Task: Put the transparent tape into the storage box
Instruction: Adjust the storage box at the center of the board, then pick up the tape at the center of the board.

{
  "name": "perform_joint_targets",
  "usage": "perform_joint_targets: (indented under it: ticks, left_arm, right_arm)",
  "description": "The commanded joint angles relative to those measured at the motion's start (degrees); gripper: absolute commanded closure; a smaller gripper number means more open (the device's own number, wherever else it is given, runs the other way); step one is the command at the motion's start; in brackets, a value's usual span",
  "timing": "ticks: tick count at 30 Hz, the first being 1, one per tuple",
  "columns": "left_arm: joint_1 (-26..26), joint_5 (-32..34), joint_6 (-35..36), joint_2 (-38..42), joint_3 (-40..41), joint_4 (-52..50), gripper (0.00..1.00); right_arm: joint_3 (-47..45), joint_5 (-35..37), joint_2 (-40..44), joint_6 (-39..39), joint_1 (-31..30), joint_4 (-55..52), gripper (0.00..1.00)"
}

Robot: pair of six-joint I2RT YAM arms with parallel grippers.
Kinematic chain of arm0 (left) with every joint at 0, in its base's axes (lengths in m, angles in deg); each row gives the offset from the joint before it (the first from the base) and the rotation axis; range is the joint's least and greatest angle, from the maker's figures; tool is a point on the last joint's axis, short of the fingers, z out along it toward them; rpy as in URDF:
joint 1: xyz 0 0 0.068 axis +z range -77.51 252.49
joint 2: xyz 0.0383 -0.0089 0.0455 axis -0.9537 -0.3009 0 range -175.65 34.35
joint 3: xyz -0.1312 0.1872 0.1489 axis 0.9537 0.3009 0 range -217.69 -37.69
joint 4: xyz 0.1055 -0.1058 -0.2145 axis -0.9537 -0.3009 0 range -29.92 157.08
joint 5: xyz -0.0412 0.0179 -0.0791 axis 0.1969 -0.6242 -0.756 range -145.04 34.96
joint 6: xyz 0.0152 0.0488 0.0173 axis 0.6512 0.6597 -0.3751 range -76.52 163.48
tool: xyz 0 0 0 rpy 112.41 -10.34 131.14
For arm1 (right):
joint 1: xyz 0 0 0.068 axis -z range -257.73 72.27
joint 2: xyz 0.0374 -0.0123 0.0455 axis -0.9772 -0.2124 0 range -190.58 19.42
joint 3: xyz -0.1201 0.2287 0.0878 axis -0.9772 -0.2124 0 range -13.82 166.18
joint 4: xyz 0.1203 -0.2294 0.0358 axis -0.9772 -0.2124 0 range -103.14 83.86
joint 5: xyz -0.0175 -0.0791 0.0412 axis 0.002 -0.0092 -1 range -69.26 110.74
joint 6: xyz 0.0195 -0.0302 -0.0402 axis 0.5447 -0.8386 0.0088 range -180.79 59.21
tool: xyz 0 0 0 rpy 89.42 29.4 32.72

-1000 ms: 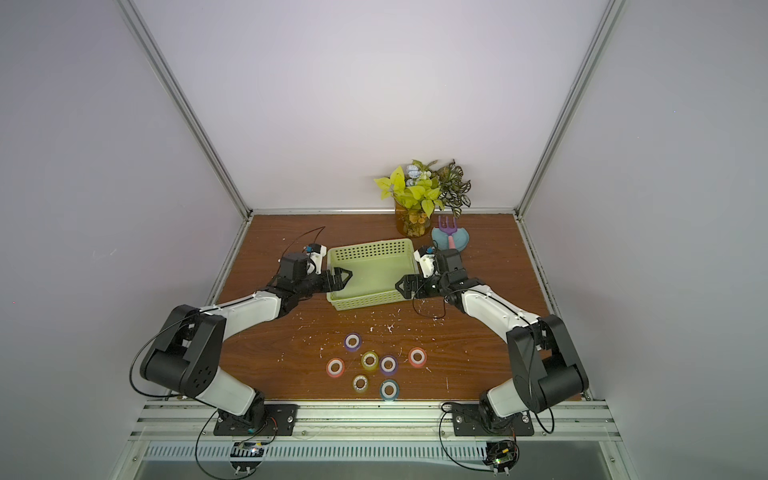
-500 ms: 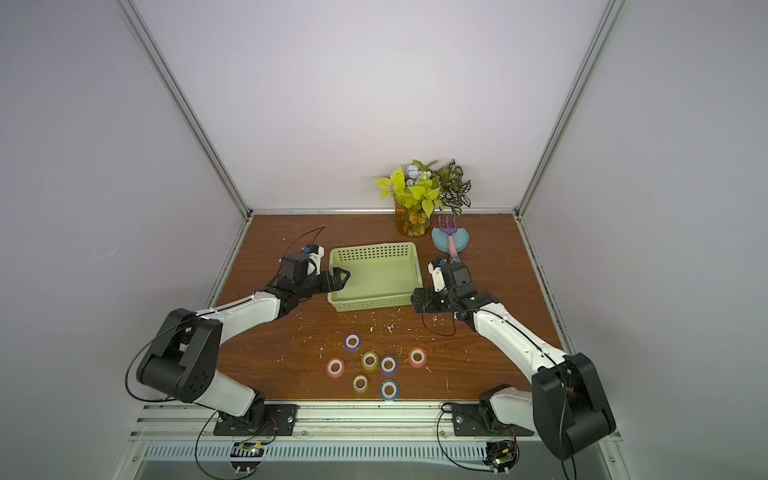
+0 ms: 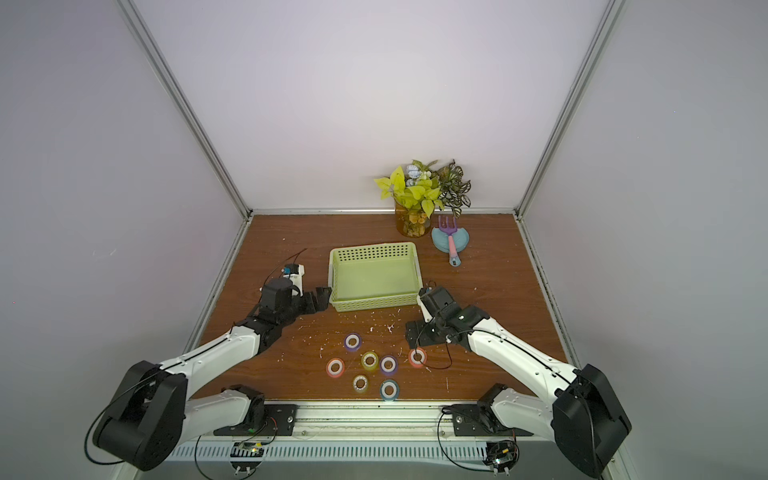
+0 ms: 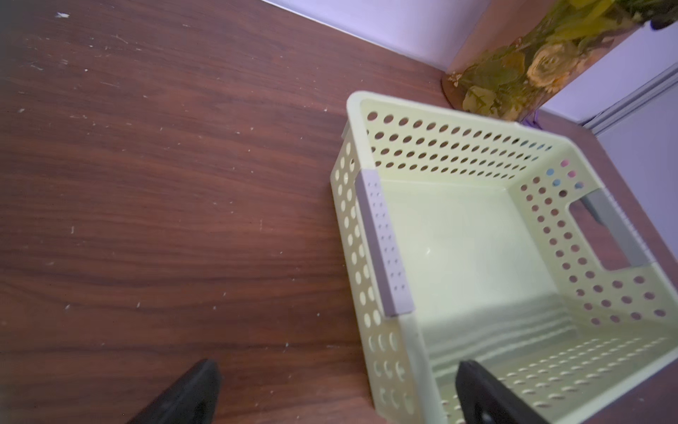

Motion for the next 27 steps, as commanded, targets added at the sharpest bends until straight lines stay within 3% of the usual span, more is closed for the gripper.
perform_joint_targets:
  ticks: [1, 7, 14, 27]
  left_arm:
    - [0.4, 0.8, 4.7, 1.9, 2.3, 4.0, 0.01]
    - [0.3, -1.4, 4.6, 6.0, 5.2, 7.9, 0.01]
    - [0.4, 1.9, 5.2, 8.5, 5.9, 6.7, 0.01]
    - [0.4, 3.2, 5.4, 9.6, 6.7, 7.2, 0.01]
  right_arm:
    - [1.8, 3.5, -0.9, 4.4, -3.0, -5.1, 0.01]
    - [1.7, 4.2, -3.4, 6.7, -6.6, -6.6, 0.05]
    - [3.3, 6.5, -8.5, 8.1, -10.9, -8.0, 0.06]
    - [5.9, 9.2, -14.9, 6.8, -11.4, -8.2, 0.12]
